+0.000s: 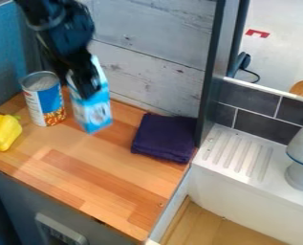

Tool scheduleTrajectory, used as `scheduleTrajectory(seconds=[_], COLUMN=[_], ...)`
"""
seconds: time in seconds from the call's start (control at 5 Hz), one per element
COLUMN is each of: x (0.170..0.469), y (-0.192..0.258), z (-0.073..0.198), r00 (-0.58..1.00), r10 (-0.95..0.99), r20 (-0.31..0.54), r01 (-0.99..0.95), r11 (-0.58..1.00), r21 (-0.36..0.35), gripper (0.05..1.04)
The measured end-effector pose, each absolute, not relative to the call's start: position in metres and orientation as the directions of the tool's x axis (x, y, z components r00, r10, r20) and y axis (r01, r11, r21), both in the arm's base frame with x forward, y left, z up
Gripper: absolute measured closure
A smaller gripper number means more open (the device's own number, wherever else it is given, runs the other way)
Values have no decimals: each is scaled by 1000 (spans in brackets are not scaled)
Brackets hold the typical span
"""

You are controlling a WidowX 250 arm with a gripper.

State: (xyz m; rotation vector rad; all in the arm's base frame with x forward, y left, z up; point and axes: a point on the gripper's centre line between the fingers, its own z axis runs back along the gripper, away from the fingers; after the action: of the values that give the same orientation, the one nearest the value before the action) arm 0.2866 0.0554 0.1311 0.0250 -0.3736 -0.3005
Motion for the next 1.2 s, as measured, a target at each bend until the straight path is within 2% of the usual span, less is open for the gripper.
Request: scheduleTrajectory(seconds=[0.2,0.6,0.8,1.0,1.2], x=[270,275,275,278,280], y=[26,-15,-25,-32,-32], z=[100,58,46,44,43], r00=[870,802,774,746,747], r10=[-384,-540,-568,-573,-563], r20=[309,254,278,339,354], r01=[387,552,593,614,606], r11=[921,833,805,789,796], r21=[53,31,-7,-16,-13], gripper=[252,252,252,252,189])
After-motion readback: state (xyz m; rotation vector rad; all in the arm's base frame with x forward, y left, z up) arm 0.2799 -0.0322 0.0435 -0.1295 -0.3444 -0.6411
